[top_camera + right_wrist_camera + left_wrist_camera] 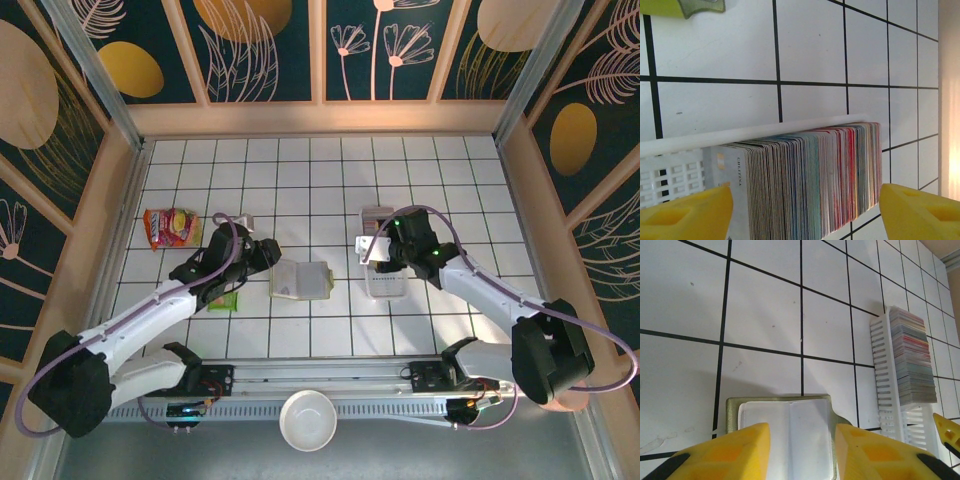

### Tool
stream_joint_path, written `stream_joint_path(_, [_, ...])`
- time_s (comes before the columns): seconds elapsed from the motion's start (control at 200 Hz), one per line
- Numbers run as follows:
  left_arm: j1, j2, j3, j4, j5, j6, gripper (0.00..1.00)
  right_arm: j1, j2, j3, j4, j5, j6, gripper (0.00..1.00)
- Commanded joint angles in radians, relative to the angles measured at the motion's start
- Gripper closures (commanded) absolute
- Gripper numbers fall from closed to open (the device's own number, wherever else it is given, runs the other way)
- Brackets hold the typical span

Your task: Put the credit cards into the card holder

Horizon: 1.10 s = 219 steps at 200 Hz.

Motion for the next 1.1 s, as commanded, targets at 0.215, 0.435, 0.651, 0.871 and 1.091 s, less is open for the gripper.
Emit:
stream_joint_path(0.215, [-0.003,-0.01,-0.048,0.02,0.032,0.013,0.6,-0.003,0.064,0.005,-0.019,0.033,-0.084,0.13])
stream_joint_path(0.435, [-0.004,-0.011,-0.058,0.025,0.046,0.013,0.58,-0.001,0.127,0.001,0.016,0.073,-0.108,0.12])
stream_joint_path(0.651, [-0.003,-0.002,-0.069,0.035,0.06,0.006,0.58,-0.001,0.194,0.032,0.051,0.124,-0.118,0.13])
stream_joint_path(0.871, [-0.004,-0.003,-0.077,0.037,0.062,0.001,0.58,0.004,0.195,0.052,0.035,0.135,-0.121,0.21])
stream_joint_path(1.091, [-0.004,0.005,-0.085,0.042,0.071,-0.001,0.59,0.006,0.162,0.048,0.017,0.14,-0.126,0.28])
